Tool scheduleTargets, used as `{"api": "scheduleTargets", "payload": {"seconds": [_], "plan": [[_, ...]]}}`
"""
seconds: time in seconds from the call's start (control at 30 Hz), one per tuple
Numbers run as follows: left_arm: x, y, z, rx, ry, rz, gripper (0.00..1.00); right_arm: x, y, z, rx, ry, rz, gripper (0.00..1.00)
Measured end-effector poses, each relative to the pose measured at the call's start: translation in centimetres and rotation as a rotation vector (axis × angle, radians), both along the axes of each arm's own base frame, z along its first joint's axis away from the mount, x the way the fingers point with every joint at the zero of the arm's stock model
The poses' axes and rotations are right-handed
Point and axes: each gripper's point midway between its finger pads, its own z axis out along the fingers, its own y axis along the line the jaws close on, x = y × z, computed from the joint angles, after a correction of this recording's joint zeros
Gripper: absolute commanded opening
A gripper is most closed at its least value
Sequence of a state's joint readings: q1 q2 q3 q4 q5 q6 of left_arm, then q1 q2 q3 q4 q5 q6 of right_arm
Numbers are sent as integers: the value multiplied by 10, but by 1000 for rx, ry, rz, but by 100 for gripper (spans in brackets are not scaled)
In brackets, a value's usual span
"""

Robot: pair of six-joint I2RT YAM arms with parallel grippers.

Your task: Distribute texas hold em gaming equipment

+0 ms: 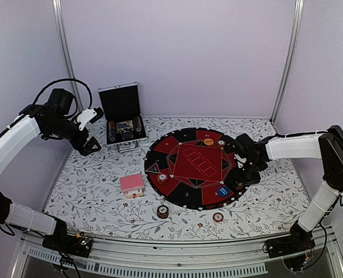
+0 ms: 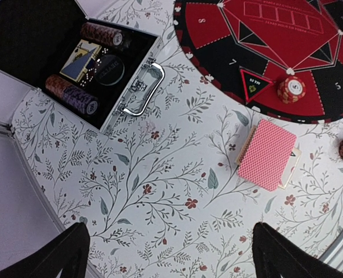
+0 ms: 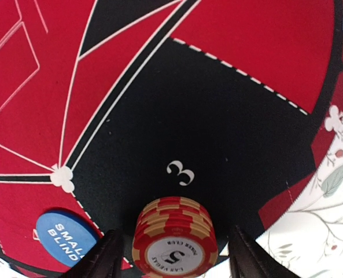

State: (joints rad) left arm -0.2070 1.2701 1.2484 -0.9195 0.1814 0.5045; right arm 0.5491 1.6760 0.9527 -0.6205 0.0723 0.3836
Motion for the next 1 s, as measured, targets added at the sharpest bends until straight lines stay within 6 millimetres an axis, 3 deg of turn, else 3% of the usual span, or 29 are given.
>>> {"api": "scheduleTargets", "payload": {"seconds": [0.13, 0.27, 0.33, 0.43, 0.5, 0.6, 0.7, 0.8, 1.0], "plan": [[0, 2, 0, 8, -2, 5, 100, 8, 1, 21, -3, -30, -1, 85], [1, 2, 0, 9, -2, 6, 100, 24, 14, 63, 23, -124, 14, 93], [1, 2, 0, 10, -2, 6, 100, 28, 32, 86, 38, -174, 51, 97], [0, 2, 0, 10, -1, 6, 100, 22, 82, 124, 86, -259, 171, 99], [0, 2, -1, 11, 1, 5, 100, 4, 124, 146, 135, -296, 282, 99], [-1, 2, -1, 12, 5, 3, 100, -24, 178, 161, 196, -306, 425, 99], [-1, 2, -2, 13, 8, 3, 100, -56, 224, 153, 231, -262, 553, 99], [-2, 2, -2, 13, 10, 3, 100, -84, 259, 132, 247, -186, 655, 97], [-2, 2, -3, 13, 12, 3, 100, -117, 295, 80, 220, -60, 773, 89]]}}
